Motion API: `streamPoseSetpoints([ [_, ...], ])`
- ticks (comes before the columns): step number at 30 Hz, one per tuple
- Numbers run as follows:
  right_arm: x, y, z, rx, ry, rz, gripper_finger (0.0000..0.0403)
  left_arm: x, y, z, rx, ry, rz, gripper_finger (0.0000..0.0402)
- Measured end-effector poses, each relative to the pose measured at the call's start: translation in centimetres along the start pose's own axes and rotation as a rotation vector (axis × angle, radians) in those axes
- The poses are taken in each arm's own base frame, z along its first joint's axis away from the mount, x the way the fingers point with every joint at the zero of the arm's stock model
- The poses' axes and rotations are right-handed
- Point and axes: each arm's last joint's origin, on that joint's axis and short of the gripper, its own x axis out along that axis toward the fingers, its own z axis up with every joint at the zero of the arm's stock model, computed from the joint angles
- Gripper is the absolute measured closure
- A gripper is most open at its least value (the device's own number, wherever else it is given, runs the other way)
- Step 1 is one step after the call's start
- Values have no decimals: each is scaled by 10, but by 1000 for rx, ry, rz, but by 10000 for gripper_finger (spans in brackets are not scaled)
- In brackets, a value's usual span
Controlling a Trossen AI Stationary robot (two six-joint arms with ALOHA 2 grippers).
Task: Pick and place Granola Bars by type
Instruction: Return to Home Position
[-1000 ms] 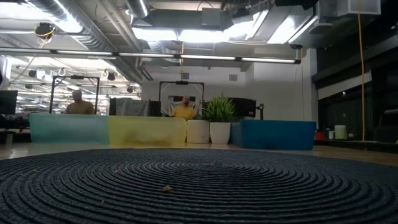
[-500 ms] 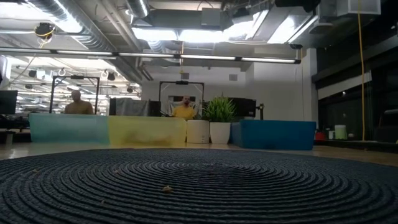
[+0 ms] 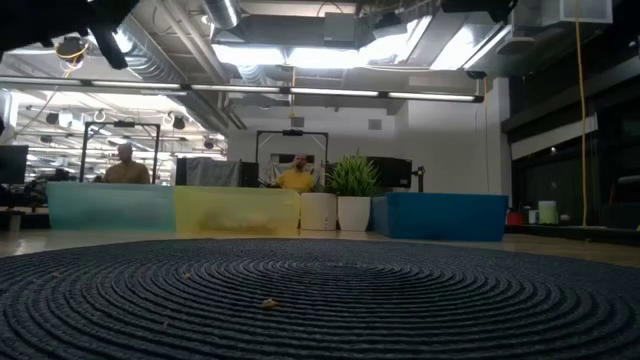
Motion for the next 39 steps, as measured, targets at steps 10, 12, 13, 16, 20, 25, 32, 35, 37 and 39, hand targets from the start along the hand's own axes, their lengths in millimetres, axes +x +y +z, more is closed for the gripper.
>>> streamPoseSetpoints([
  [10, 4, -5, 1, 64, 2, -30, 197, -2, 18, -21, -6, 176, -42, 400],
  [12, 4, -5, 1, 58, 4, -30, 197, -3, 24, -30, 14, 284, -36, 400],
  [13, 4, -5, 0, 55, 6, -30, 197, -4, 27, -35, 35, 338, -27, 399],
  [16, 4, -5, 0, 54, 6, -30, 197, -12, 37, -50, 103, 524, 42, 399],
  [20, 4, -5, 0, 55, 13, -20, 197, -13, 40, -55, 162, 598, 21, 400],
  [25, 4, -5, -2, 47, 26, -23, 197, -13, 42, -56, 233, 607, 35, 399],
  [32, 4, -5, -1, 18, 26, -23, 197, -13, 42, -57, 225, 613, 54, 397],
  [35, 4, -5, -1, -29, 21, -21, 197, -13, 42, -57, 217, 613, 56, 396],
  [37, 5, -4, -1, -57, -7, -16, 197, -13, 42, -57, 216, 612, 57, 396],
  [39, 7, -5, -7, -75, -86, -5, 203, -13, 42, -57, 216, 613, 57, 397],
])
